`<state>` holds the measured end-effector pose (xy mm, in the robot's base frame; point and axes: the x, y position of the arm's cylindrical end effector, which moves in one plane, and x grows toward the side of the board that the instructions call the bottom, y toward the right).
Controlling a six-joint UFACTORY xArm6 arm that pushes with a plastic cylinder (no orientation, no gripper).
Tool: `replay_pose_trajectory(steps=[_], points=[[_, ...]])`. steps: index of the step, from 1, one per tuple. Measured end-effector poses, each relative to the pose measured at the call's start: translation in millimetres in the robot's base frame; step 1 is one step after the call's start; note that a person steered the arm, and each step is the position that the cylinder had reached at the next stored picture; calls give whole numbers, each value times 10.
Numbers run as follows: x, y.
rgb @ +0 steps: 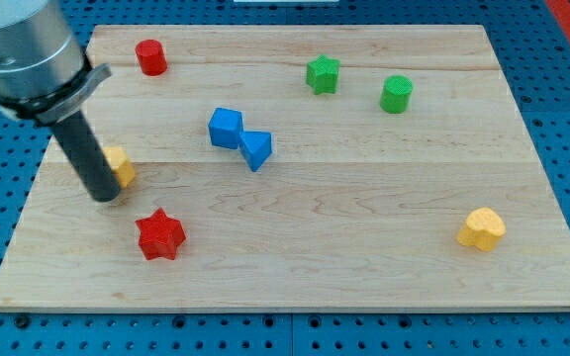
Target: Push the yellow hexagon into the blue blocks
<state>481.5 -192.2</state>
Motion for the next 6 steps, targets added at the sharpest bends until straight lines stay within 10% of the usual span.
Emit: replay_pose_trajectory(steps=[2,6], points=[[-86,-999],[-341,1053]])
